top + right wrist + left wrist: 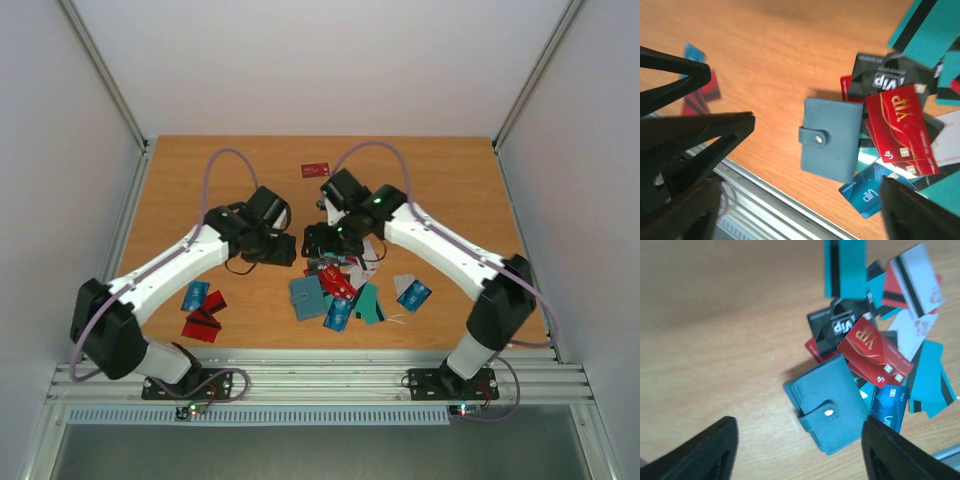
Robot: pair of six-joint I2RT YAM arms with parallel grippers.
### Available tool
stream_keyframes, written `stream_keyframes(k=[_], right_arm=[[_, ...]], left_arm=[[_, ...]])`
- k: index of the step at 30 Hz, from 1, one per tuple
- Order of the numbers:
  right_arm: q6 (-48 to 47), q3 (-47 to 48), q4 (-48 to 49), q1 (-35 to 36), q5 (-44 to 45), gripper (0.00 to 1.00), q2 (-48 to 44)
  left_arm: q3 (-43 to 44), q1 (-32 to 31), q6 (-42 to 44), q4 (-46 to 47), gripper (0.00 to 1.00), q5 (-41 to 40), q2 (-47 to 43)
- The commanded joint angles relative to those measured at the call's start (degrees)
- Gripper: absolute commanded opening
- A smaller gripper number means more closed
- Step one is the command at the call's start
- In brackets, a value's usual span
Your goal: Put the credit cards into the card holder
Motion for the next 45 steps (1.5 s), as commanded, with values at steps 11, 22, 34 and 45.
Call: stream_keyframes(k=[11,22,34,45], right_arm=[[-11.0,11.5,-11.7,-13.0,29.9,0.98,-17.2],[-30.0,-28.3,24.4,-22.9,38.6,0.98,-40.0],[-28.9,-50.9,44.5,-34.6,31.6,0.98,-35.3],[-30.1,-56.5,81.3,-40.2,19.6,0.99,-15.0]], left_arm=[[8.5,7.9,15.3,0.7,0.99,-18.8,-12.6],[-15.7,27.8,23.7,28.3,0.99,-12.9,-19.6],[-36.9,35.6,25.1,59.4,0.99,-6.7,-19.1],[-45.3,35.9,25.5,95.6,0.99,-4.2,-4.3]])
